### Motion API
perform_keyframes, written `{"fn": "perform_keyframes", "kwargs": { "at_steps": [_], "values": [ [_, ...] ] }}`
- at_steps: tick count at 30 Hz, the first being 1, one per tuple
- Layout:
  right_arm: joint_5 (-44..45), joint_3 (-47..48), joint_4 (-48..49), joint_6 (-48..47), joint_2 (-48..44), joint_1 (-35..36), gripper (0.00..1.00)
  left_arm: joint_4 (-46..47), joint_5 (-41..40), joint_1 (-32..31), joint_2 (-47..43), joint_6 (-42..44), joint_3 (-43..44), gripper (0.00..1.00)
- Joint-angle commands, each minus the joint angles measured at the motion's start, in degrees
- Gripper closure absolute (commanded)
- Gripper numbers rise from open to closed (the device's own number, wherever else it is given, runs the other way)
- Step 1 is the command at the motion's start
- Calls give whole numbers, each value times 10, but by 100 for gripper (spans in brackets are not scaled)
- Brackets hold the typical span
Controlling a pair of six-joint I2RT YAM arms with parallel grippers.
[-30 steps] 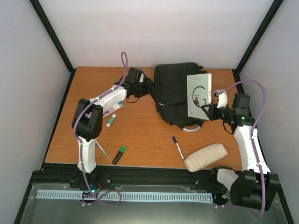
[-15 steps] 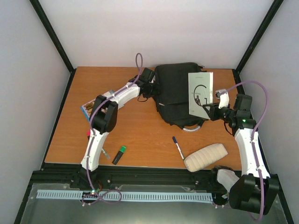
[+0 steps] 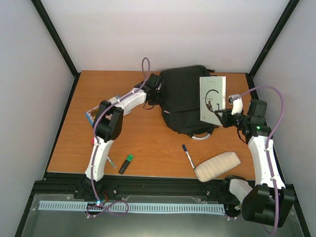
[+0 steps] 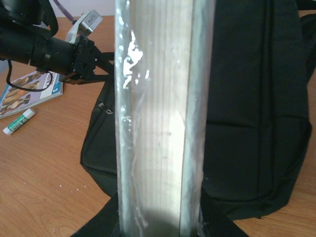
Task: Pack the student bag
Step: Adjust the student bag at the center of the board.
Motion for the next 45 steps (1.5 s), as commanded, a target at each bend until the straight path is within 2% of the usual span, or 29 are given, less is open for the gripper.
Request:
{"fn": "perform_keyframes", "kwargs": {
  "at_steps": [1,13,23,25,29,30,33,37,39,40,45],
  "values": [
    [-33,7,65,-14,-19,-7,97,-11,-32,32,-60,5,-51,99],
    [-53,9,63,-11,-13,-9,97,-46,-68,115,-164,59,-189,99],
    [-50,9,61,-12,-19,-9,97,-81,-90,170,-158,105,-144,98],
    [-49,9,61,-12,-20,-10,97,-97,-97,170,-156,109,-129,86],
    [-52,8,61,-12,-16,-10,97,-108,-93,170,-207,108,-143,48],
    [-53,8,61,-12,-15,-10,97,-107,-93,169,-229,108,-151,42],
    [-54,11,60,-15,-9,-10,97,-109,-84,153,-286,127,-168,34],
    [-58,13,56,-17,-3,-10,97,-132,-64,99,-333,195,-170,35],
    [-62,13,56,-19,-2,-10,97,-165,-53,69,-336,240,-160,47],
    [-64,12,56,-19,-2,-10,97,-182,-52,61,-336,257,-158,49],
    [-69,11,55,-22,1,-10,97,-227,-16,13,-347,346,-190,49]
  ]
}}
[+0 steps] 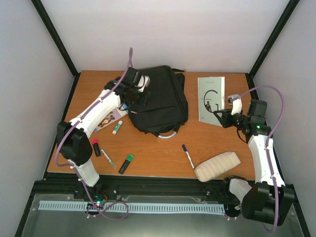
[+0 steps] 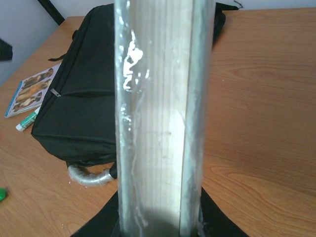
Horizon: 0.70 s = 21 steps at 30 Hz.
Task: Pack the student bag
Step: Adjust the student bag at the center of the board.
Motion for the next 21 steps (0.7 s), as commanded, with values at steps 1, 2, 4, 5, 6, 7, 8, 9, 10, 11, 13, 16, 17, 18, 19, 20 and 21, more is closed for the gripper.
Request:
{"fn": "perform_keyframes", "kwargs": {
  "at_steps": [1,2,4,5,6,7,8,9,10,11,13,16,17,18,19,20,21],
  "values": [
    [-40,10,55,-16,-6,-4,97,-75,31,-36,-3,110,-31,47],
    [-41,11,55,-16,-6,-4,97,-77,25,-49,-3,121,-38,46],
    [-46,12,54,-18,-4,-4,97,-75,-9,-75,-3,136,-55,40],
    [-50,13,50,-22,-4,-4,97,-70,-25,-87,-2,145,-66,39],
    [-54,13,47,-26,-4,-4,96,-65,-35,-96,-2,153,-79,37],
    [-59,12,46,-29,-6,-4,96,-62,-38,-103,-1,157,-86,36],
    [-61,12,45,-31,-7,-4,96,-61,-32,-108,4,160,-88,35],
    [-63,12,44,-32,-7,-5,96,-61,-25,-115,8,164,-87,32],
    [-63,12,43,-33,-7,-4,96,-61,-22,-123,15,170,-85,29],
    [-63,12,43,-33,-7,-4,96,-64,-25,-133,25,178,-82,28],
    [-64,13,43,-34,-6,-5,96,-69,-49,-153,46,187,-74,27],
    [-66,14,41,-35,-6,-4,96,-75,-102,-165,80,195,-64,29],
    [-68,14,41,-35,-6,-5,96,-75,-119,-167,89,197,-61,30],
    [-69,14,40,-37,-6,-5,96,-75,-125,-169,98,200,-57,31],
    [-70,14,40,-37,-6,-4,96,-73,-127,-170,105,203,-56,32],
    [-71,15,40,-37,-4,-4,96,-67,-129,-170,110,206,-57,32],
    [-73,15,39,-37,-3,-4,96,-61,-133,-169,115,209,-59,33]
  ]
}}
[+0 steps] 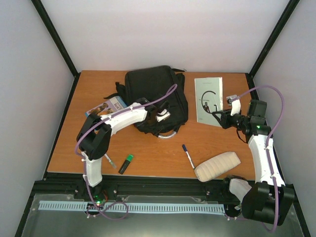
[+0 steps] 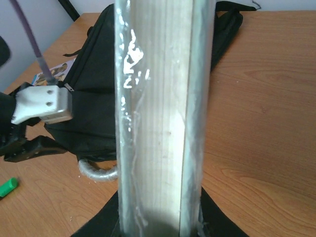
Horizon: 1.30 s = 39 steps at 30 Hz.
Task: Pack the student bag
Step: Adjust the student bag at the center of the board.
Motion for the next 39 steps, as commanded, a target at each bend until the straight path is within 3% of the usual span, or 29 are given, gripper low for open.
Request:
{"fn": "perform_keyframes", "kwargs": {
  "at_steps": [1,15,21,27,33,39],
  "values": [
    [-44,16,46,-16,-4,-4,96,2,-52,-4,23,30,26,33],
    [-54,22,38,-21,-1,-4,95,59,-94,-13,32,45,17,44],
    [-55,22,39,-18,1,-4,95,68,-117,-21,42,36,35,66],
    [-53,18,45,-8,8,-4,96,94,-123,-21,-14,27,20,98],
    [-61,24,52,58,12,-4,97,112,-148,-21,-78,6,21,99],
    [-109,117,-82,72,69,-3,97,99,-165,-21,-120,-44,41,99]
  ]
}}
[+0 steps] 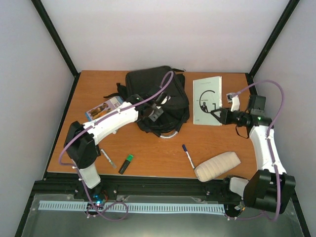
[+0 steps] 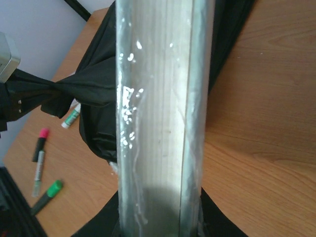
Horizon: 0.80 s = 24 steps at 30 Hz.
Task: Pack the student bag
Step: Adjust the student bag at the center of the board.
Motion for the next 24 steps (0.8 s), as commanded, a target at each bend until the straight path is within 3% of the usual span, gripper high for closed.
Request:
{"fn": "perform_keyframes", "kwargs": {
  "at_steps": [1,6,12,24],
  "values": [
    [-86,95,-56,23,29,-3,97,23,-29,-4,-52,-45,19,99],
    [-147,138,-163,45,78,11,97,55,-23,-4,-70,-57,7,99],
    [-186,119,-233,61,78,23,97,59,-28,-4,-69,-82,8,99],
    [-175,41,-324,81,22,41,97,50,-29,-4,-59,-100,4,99]
  ]
}}
